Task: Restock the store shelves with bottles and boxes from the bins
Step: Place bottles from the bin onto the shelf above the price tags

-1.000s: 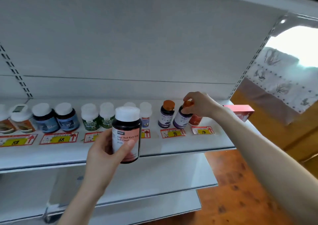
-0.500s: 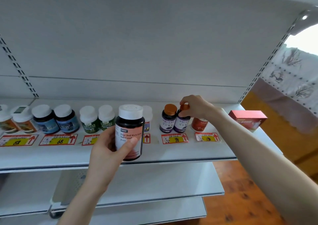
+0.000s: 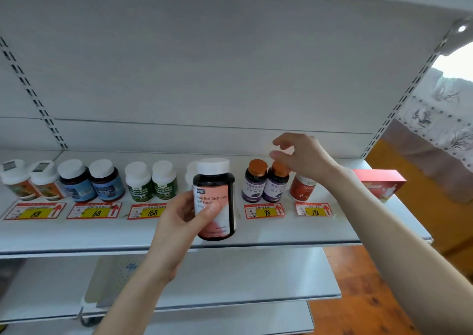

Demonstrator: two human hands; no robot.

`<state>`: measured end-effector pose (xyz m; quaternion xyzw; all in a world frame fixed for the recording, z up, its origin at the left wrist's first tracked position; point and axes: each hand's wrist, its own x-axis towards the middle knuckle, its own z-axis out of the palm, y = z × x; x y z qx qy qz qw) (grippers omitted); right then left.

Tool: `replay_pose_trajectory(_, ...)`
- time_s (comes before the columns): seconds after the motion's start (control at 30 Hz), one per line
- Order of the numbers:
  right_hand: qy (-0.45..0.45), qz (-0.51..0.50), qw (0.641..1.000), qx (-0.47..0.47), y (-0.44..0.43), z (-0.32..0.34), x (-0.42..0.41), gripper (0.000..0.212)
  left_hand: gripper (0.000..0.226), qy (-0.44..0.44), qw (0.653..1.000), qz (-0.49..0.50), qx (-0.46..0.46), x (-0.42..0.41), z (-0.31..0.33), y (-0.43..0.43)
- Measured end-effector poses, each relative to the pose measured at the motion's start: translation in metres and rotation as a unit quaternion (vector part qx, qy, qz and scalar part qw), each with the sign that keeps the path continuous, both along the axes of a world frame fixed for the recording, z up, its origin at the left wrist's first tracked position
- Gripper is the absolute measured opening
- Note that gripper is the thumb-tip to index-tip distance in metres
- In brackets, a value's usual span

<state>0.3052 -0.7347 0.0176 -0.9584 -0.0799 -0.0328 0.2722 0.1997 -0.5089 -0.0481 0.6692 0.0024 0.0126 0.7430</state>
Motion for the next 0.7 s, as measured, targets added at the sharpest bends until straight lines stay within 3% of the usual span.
replay_pose_trajectory(0.07,-0.008,0.031,0.993,0.117,0.017,0.011,-0.014,0.018,0.029,-0.005,1.0,0.019,0.001,0.001,0.0,-0.006)
replay_pose_trajectory(0.13,0.037,0.074,0.981,0.173,0.037,0.018,-0.026,0.018,0.029,-0.016,0.998,0.058,0.032,0.002,0.0,-0.013)
replay_pose_trajectory(0.3,0.098,0.126,0.977,0.138,0.071,0.013,-0.035,0.043,0.05,-0.045,0.986,0.132,0.095,-0.001,0.003,-0.023)
replay_pose_trajectory(0.4,0.1,0.128,0.972,0.168,0.081,0.009,-0.033,0.036,0.052,-0.048,0.984,0.132,0.11,-0.005,0.004,-0.014)
replay_pose_trajectory(0.53,0.131,0.161,0.947,0.245,0.092,0.006,-0.029,0.016,0.058,-0.029,0.992,0.104,0.062,-0.017,-0.001,0.013)
replay_pose_trajectory(0.7,0.161,0.206,0.917,0.301,0.121,0.005,-0.026,0.015,0.062,0.056,0.996,0.061,-0.037,-0.032,-0.007,0.051)
